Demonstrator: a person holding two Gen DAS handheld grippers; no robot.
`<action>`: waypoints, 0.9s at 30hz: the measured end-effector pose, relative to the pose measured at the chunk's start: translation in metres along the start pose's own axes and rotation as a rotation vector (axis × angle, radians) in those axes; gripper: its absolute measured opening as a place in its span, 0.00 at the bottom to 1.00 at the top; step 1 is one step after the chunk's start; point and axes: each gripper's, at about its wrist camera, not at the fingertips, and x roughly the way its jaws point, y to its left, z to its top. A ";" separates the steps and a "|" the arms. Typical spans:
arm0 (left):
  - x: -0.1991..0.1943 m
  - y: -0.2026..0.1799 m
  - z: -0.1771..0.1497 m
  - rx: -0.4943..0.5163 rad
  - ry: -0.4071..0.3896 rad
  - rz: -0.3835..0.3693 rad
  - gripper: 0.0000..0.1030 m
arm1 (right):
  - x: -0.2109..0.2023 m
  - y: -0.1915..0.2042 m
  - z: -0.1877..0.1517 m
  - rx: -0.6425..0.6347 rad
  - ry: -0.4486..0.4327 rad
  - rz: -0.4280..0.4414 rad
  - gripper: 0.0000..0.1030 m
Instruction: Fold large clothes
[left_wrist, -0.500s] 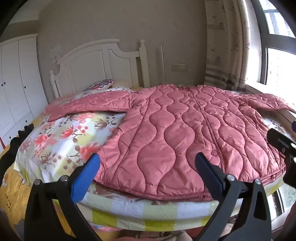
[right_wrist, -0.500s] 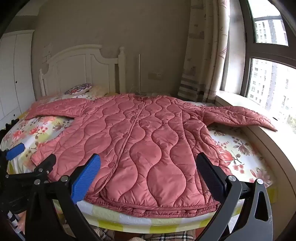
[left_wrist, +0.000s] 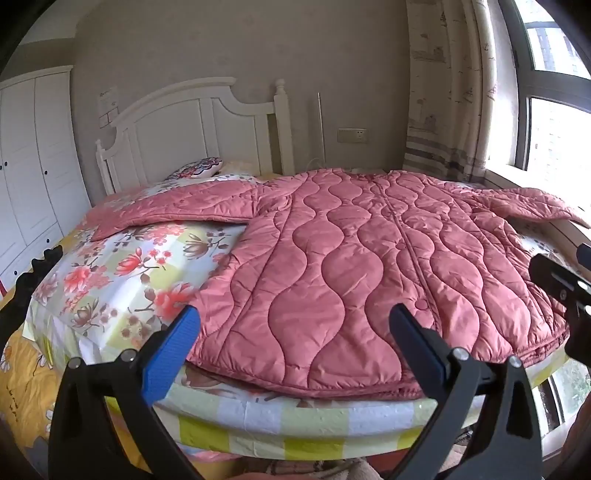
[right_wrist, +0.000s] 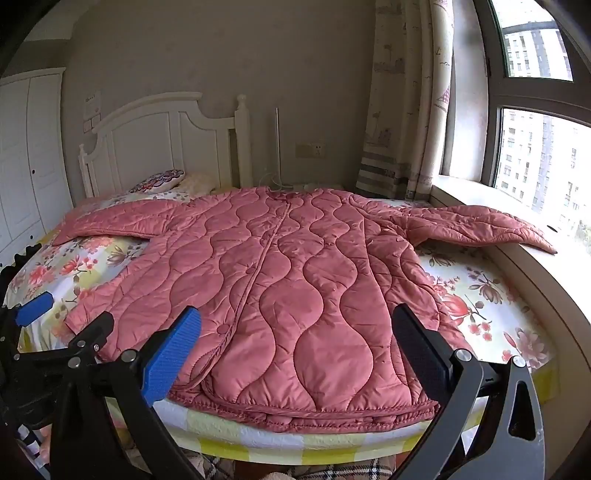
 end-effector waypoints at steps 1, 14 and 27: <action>0.000 0.000 0.000 0.002 0.002 0.000 0.98 | -0.001 0.000 0.001 0.000 -0.001 -0.001 0.96; 0.002 0.000 -0.002 0.003 0.004 -0.005 0.98 | 0.001 0.001 -0.001 0.004 0.008 0.006 0.96; 0.003 0.001 -0.002 -0.001 0.007 -0.007 0.98 | 0.004 0.002 -0.005 0.007 0.020 0.019 0.96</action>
